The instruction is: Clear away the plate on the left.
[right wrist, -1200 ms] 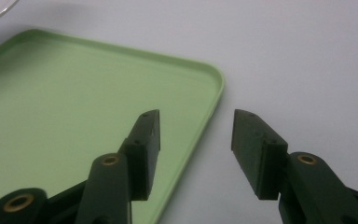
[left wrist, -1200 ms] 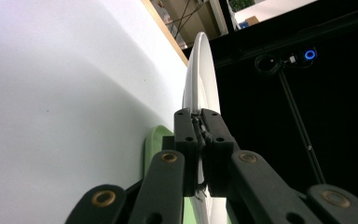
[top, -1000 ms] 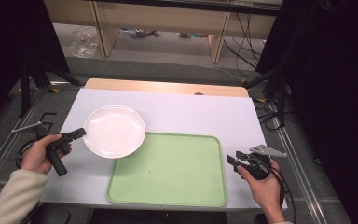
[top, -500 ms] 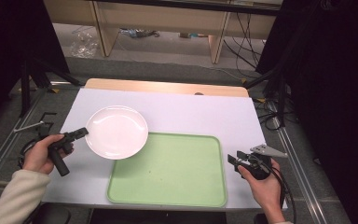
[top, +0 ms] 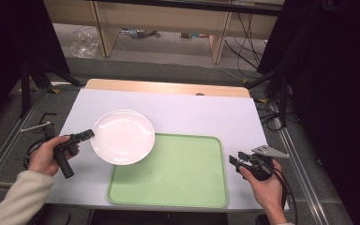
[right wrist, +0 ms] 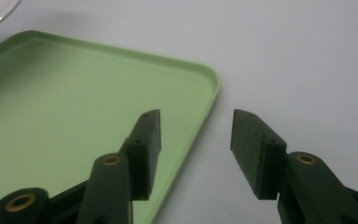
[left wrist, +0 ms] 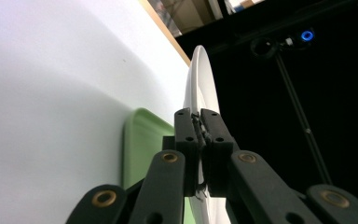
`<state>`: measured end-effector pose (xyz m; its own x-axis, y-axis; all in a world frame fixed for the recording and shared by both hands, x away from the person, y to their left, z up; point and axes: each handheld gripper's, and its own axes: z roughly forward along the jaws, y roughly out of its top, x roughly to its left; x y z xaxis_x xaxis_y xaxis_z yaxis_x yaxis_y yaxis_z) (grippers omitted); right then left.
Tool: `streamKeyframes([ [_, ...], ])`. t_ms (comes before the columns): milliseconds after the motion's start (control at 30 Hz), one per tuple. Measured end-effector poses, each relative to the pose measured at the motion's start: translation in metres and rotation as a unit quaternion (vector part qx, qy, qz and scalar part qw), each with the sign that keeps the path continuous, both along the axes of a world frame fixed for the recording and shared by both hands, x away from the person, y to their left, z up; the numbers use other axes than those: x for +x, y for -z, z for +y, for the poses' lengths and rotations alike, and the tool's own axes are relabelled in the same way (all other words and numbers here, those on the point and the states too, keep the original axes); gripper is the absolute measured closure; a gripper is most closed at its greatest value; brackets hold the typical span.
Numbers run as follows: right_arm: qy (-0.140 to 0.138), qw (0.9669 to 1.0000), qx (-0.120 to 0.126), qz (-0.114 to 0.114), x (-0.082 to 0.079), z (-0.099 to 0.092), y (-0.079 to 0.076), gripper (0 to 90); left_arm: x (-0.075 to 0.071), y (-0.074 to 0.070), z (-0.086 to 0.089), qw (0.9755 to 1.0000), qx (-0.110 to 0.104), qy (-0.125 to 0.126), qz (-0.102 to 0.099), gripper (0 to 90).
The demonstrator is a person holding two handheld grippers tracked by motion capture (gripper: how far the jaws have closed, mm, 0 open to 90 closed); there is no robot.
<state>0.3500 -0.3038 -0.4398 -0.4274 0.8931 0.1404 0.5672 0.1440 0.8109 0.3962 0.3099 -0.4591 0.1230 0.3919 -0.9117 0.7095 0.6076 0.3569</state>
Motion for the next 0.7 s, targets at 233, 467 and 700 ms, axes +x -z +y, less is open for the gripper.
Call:
streamKeyframes([
  [233, -0.002, 1.0000, 0.003, 0.000, 0.000, 0.000, -0.001, 53.9, 0.000, 0.000, -0.005, 1.0000, -0.001, 0.005, 0.008, 86.0],
  [467, -0.002, 1.0000, 0.003, 0.000, 0.000, 0.000, -0.001, 54.1, 0.000, -0.001, -0.009, 0.9999, 0.003, 0.008, 0.008, 86.0],
  [700, 0.002, 1.0000, -0.002, 0.001, 0.000, 0.000, 0.000, 54.3, 0.001, 0.002, -0.016, 0.9991, 0.027, 0.025, 0.021, 86.3],
])
